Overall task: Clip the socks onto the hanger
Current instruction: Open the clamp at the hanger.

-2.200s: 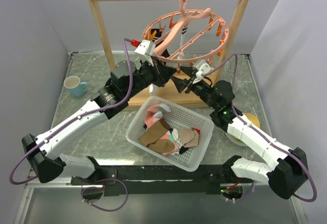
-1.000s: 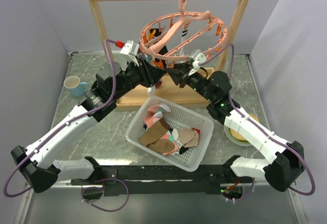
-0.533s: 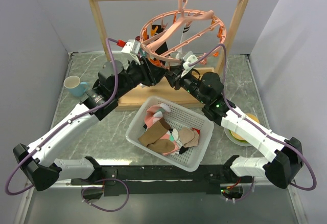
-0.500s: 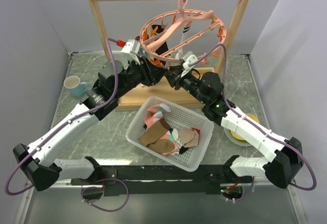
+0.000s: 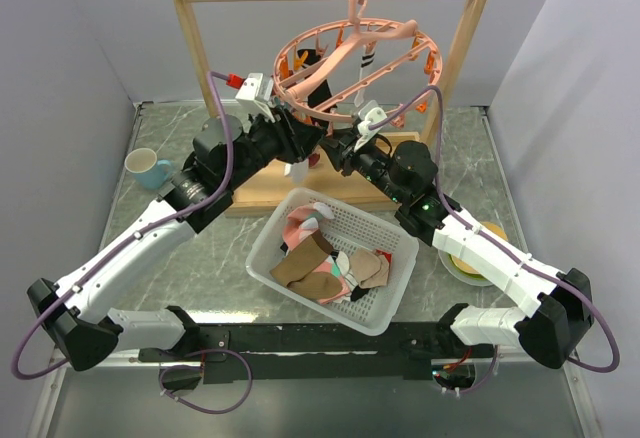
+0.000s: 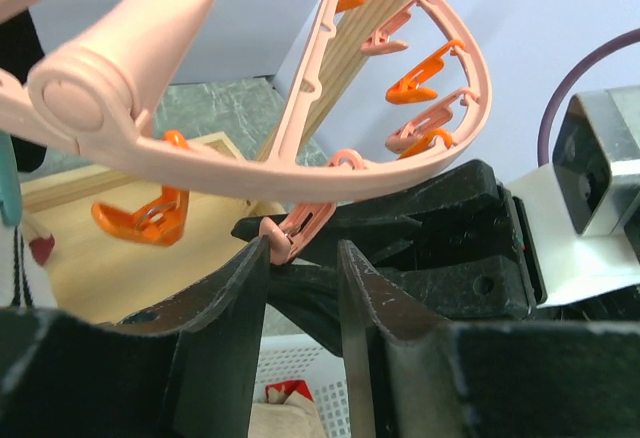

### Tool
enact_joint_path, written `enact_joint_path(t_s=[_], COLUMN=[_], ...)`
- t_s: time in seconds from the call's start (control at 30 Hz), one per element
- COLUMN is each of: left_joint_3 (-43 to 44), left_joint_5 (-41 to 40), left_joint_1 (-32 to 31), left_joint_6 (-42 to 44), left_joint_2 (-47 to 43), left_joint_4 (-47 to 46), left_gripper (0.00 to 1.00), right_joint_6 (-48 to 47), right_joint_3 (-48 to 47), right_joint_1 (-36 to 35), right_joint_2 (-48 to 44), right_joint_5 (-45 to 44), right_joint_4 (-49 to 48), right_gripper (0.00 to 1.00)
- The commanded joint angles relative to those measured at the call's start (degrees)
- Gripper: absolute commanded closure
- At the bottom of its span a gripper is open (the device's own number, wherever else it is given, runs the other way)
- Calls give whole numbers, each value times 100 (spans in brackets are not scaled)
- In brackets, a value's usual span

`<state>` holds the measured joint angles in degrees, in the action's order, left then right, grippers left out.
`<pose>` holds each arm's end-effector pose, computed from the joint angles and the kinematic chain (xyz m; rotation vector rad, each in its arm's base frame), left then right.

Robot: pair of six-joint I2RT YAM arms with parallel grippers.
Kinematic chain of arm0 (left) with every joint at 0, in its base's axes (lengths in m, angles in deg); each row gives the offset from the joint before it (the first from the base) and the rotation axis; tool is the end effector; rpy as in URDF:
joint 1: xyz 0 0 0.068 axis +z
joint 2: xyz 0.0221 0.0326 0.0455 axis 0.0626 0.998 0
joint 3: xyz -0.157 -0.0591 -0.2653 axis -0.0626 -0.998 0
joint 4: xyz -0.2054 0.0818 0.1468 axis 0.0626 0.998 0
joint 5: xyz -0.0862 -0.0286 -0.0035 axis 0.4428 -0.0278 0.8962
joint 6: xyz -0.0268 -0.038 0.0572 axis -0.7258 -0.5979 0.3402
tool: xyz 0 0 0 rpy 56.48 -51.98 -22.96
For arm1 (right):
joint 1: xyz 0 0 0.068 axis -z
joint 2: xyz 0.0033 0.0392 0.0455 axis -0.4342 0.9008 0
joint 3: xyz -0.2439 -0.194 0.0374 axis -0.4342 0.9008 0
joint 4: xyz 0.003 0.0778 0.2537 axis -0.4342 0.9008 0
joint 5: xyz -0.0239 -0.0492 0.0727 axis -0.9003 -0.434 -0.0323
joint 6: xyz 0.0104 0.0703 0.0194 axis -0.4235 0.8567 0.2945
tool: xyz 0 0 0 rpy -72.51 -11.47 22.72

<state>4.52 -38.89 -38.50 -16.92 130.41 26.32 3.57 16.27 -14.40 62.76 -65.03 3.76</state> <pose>0.2179 -0.1985 0.4896 0.1545 1.6340 -1.0307 0.2267 0.2019 0.4346 -0.6737 1.2721 0.5805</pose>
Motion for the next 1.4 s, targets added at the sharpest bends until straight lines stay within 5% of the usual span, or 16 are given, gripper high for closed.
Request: enact_joint_path(t_s=[0.0, 0.4, 0.77, 0.93, 1.0, 1.1, 1.17, 1.2, 1.37], left_joint_3=[380, 204, 195, 230, 256, 301, 327, 336, 397], left_joint_5=[-88, -273, -343, -326, -334, -334, -352, -352, -361], left_joint_1=[-10, -19, -19, -19, -19, -19, -19, -10, -10], left_joint_6=[100, 206, 294, 259, 259, 259, 276, 267, 285], left_joint_2=[117, 144, 196, 232, 249, 267, 267, 267, 258], left_joint_4=[-243, -234, -128, -129, -111, -93, -76, -67, -23], left_gripper=[61, 60, 98, 99, 99, 99, 99, 99, 99], right_joint_6=[-35, -88, 0, -9, -44, -88, -141, -115, -45], right_joint_3=[-267, -338, -294, -75, 75, 251, 339, 356, 708], right_joint_1=[-55, -55, -64, -64, -55, -55, -47, -55, 138], right_joint_2=[-17, 36, -34, -157, -236, -342, -386, -395, -570], right_joint_5=[-107, -195, -72, -37, -89, -151, -186, -238, -142], right_joint_4=[-119, -75, -128, -373, -488, -646, -673, -673, -1094], right_gripper=[100, 100, 96, 77, 56, 47, 24, 0, 0])
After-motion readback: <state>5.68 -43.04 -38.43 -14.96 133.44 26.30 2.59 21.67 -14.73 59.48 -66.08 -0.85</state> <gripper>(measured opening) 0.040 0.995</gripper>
